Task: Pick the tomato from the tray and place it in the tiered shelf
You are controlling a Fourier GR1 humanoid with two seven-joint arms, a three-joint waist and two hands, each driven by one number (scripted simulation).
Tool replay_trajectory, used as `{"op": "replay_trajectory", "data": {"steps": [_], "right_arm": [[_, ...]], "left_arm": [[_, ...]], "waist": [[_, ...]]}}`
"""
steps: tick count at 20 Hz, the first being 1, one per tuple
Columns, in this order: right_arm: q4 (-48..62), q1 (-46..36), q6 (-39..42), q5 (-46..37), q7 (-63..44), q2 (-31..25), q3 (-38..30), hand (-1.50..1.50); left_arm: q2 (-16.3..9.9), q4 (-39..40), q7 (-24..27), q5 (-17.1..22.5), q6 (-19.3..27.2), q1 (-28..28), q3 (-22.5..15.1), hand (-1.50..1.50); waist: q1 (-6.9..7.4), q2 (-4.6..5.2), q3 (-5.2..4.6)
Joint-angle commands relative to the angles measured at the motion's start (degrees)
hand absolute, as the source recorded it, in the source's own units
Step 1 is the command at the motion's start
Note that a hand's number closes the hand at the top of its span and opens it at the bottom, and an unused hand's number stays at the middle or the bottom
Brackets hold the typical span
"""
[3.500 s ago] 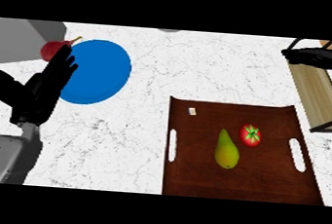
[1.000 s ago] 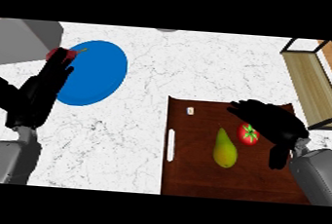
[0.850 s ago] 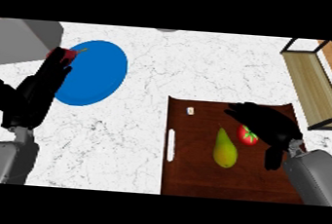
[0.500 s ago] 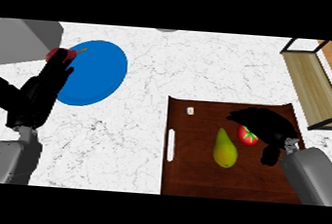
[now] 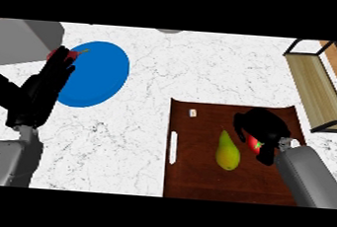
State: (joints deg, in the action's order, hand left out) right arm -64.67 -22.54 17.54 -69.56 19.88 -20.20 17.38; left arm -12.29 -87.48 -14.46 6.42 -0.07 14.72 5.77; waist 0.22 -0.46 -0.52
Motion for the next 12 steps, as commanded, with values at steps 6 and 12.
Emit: {"op": "replay_trajectory", "data": {"steps": [6,12], "right_arm": [[2.68,-3.67,-0.27,3.07,-39.25,19.73,-9.65,1.50],[-1.16,-11.45,-9.41,14.87,-57.42,20.08,-1.13,1.50]], "left_arm": [[0.55,0.59,1.15,0.33,-0.93,0.24,-0.47,0.00],[-0.44,1.53,0.32,0.11,-1.03,2.26,0.18,0.00]], "waist": [[1.36,0.69,0.55],[1.96,0.52,0.54]]}}
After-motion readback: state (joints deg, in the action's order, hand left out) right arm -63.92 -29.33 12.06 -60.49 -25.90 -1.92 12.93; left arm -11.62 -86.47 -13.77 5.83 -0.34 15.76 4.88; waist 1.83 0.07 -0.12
